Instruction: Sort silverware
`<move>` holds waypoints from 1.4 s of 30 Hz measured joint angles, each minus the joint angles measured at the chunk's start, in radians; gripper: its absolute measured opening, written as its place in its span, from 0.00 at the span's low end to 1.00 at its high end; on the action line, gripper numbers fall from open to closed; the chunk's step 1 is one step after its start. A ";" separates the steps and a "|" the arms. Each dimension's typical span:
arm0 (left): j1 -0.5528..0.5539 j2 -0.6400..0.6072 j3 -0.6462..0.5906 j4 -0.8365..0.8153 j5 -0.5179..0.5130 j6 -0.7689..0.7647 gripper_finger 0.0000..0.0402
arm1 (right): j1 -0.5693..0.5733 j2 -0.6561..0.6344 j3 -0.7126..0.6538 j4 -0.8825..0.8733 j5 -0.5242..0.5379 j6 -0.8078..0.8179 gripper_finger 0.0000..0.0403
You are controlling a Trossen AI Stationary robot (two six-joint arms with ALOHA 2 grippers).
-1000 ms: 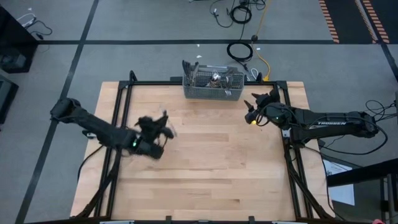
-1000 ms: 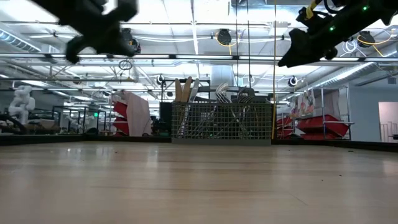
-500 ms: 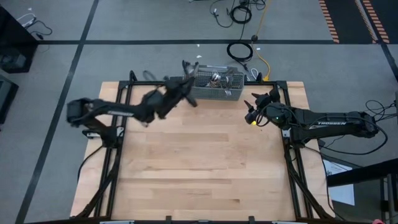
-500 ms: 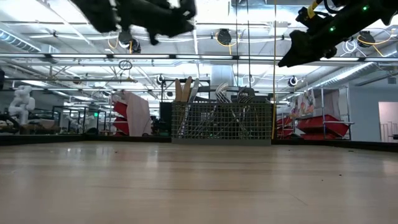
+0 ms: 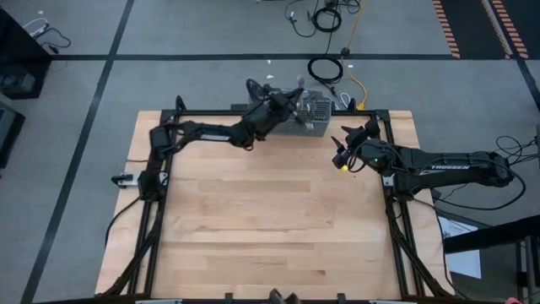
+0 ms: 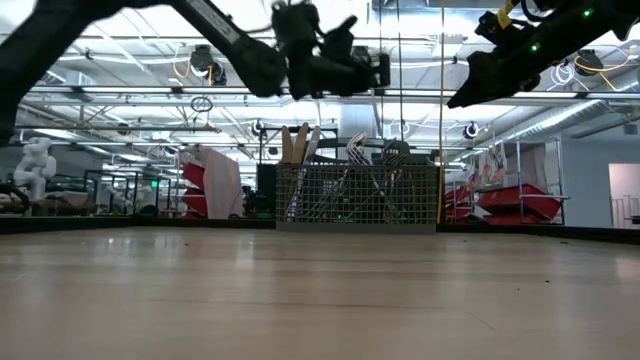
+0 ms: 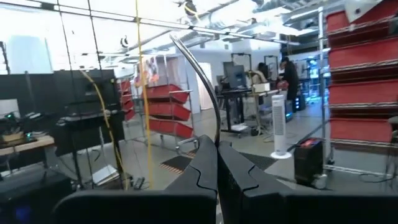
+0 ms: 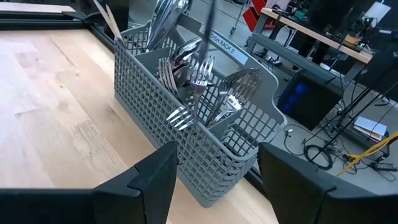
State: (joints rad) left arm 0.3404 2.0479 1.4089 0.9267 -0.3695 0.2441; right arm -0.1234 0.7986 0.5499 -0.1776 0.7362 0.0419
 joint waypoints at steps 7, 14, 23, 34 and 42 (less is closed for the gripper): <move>-0.004 0.150 0.066 0.106 -0.019 0.035 0.00 | 0.000 0.000 0.000 0.000 -0.002 -0.027 0.53; -0.050 0.192 0.091 0.100 -0.193 0.185 0.00 | 0.000 0.000 0.000 0.000 -0.003 -0.036 0.53; -0.084 0.189 0.140 -0.048 -0.401 0.197 0.00 | 0.000 0.000 0.000 0.002 -0.005 -0.035 0.53; -0.089 0.201 0.140 -0.082 -0.365 0.052 0.00 | 0.000 0.000 0.000 0.002 -0.005 -0.035 0.53; -0.085 0.206 0.140 -0.176 -0.366 -0.037 0.00 | 0.000 0.000 0.000 0.005 -0.009 -0.035 0.53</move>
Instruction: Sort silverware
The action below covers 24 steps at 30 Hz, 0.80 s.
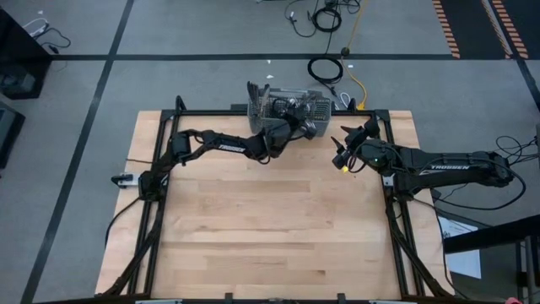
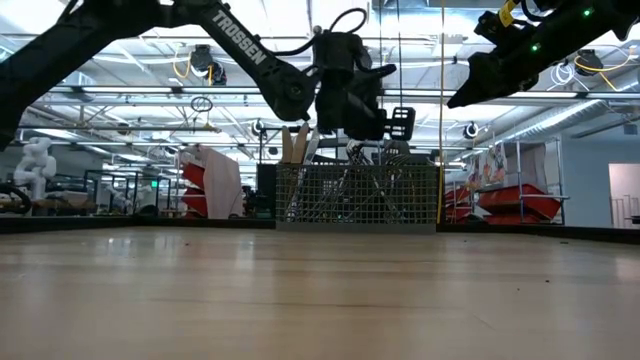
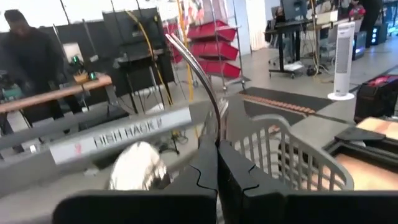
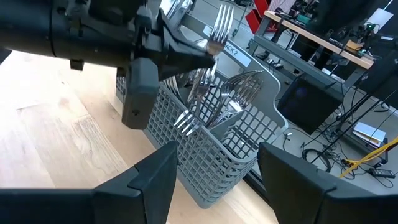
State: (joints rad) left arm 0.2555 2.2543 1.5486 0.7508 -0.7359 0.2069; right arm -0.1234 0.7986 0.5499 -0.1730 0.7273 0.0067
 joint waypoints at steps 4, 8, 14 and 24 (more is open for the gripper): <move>0.010 0.000 0.000 -0.079 0.042 -0.089 0.04 | 0.000 0.000 0.000 0.000 0.000 0.000 0.53; 0.013 0.000 0.000 -0.098 0.146 -0.070 0.12 | 0.000 0.000 0.000 0.001 -0.002 0.000 0.53; 0.012 -0.008 0.000 -0.113 0.190 -0.037 0.27 | 0.000 0.000 0.000 0.020 -0.049 -0.015 0.53; -0.001 -0.188 0.000 -0.309 0.297 0.008 0.44 | 0.000 -0.103 0.002 0.088 -0.155 -0.098 0.53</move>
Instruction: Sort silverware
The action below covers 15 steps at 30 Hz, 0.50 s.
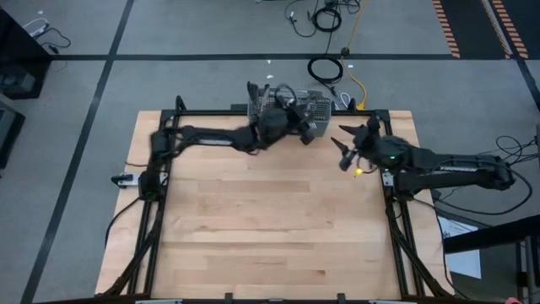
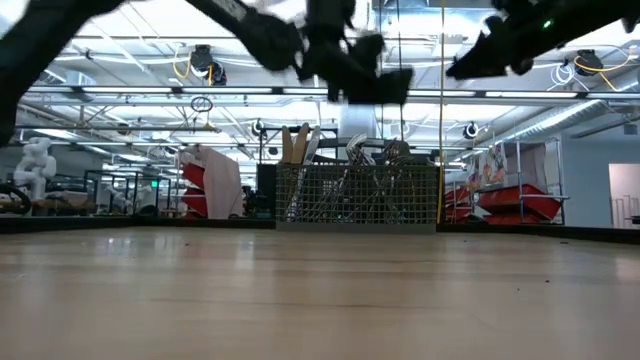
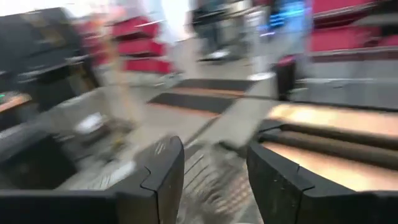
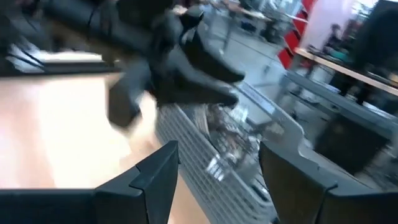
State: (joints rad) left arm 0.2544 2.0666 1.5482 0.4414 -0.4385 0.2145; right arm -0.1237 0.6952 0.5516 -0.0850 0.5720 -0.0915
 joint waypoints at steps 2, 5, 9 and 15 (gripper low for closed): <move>0.002 -0.103 0.000 -0.124 0.116 -0.022 0.43 | 0.000 -0.061 0.016 -0.045 -0.034 0.000 0.53; 0.017 -0.284 0.000 -0.326 0.244 -0.026 0.41 | 0.000 -0.181 0.056 -0.176 -0.055 0.005 0.53; 0.078 -0.502 0.000 -0.618 0.389 -0.080 0.37 | 0.000 -0.353 0.121 -0.319 -0.055 0.031 0.53; 0.138 -0.813 -0.040 -0.892 0.606 -0.022 0.28 | 0.000 -0.566 0.145 -0.377 -0.079 0.096 0.53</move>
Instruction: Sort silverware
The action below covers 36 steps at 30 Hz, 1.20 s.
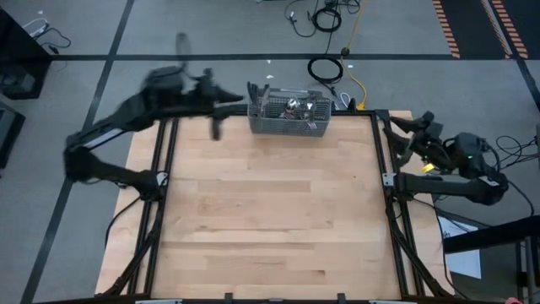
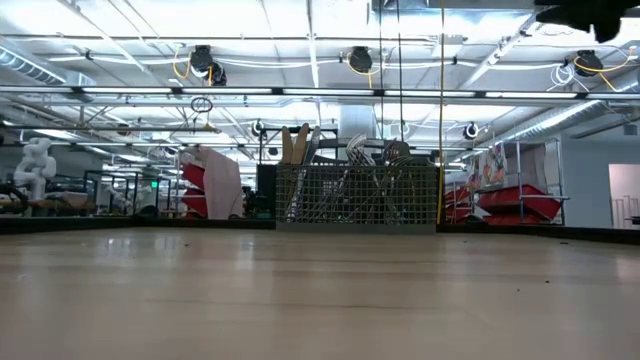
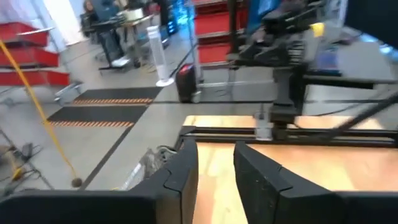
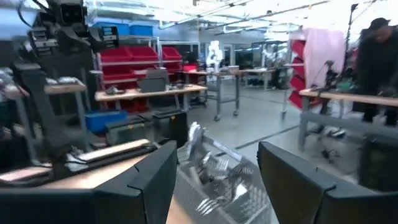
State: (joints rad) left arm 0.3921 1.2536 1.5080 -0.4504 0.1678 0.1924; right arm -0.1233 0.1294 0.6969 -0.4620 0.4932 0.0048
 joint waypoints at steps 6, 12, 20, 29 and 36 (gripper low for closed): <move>0.007 -0.323 -0.298 0.069 0.041 -0.103 0.19 | 0.000 -0.039 -0.001 -0.095 -0.067 0.085 0.53; 0.007 -0.667 -0.762 0.418 -0.022 -0.294 0.13 | 0.001 -0.082 -0.086 -0.096 -0.136 0.107 0.53; 0.007 -0.919 -1.118 0.732 0.033 -0.499 0.13 | 0.001 -0.113 -0.277 0.090 -0.234 0.224 0.53; 0.007 -0.966 -1.257 0.765 0.182 -0.554 0.13 | 0.002 -0.128 -0.452 0.275 -0.311 0.259 0.53; 0.005 -0.975 -1.432 0.986 0.184 -0.580 0.13 | 0.008 -0.128 -0.652 0.603 -0.343 0.234 0.53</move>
State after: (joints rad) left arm 0.3969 0.2783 0.0758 0.5357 0.3515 -0.3874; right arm -0.1152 0.0013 0.0449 0.1414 0.1501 0.2386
